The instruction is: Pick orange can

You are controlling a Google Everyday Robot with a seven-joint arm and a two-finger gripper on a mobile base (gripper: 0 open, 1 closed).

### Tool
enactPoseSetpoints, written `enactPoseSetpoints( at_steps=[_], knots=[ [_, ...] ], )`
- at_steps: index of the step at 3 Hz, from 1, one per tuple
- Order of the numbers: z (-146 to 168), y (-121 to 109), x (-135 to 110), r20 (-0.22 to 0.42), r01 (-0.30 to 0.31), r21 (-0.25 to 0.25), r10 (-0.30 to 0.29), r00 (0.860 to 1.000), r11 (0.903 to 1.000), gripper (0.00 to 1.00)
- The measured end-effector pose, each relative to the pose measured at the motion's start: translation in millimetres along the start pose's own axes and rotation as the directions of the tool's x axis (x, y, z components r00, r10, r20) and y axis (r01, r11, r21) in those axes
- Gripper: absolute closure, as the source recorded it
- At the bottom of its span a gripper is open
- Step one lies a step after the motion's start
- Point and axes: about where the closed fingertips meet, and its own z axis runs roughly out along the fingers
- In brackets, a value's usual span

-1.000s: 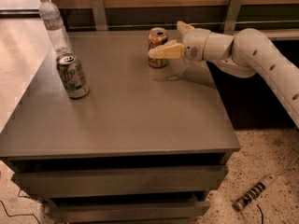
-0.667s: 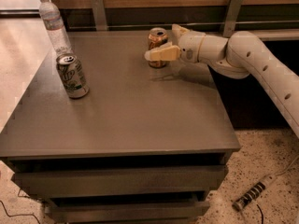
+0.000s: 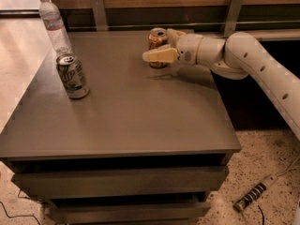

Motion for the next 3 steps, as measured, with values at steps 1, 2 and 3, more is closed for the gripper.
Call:
enactPoseSetpoints(
  at_steps=[1, 2, 3],
  knots=[
    [2.6, 1.7, -0.2, 0.000, 0.000, -0.005, 0.000, 1.000, 1.0000, 0.38],
    [5.3, 3.6, -0.4, 0.001, -0.001, -0.009, 0.001, 1.000, 1.0000, 0.61],
    [7.9, 5.4, -0.7, 0.001, -0.001, -0.014, 0.001, 1.000, 0.9999, 0.83]
  ],
)
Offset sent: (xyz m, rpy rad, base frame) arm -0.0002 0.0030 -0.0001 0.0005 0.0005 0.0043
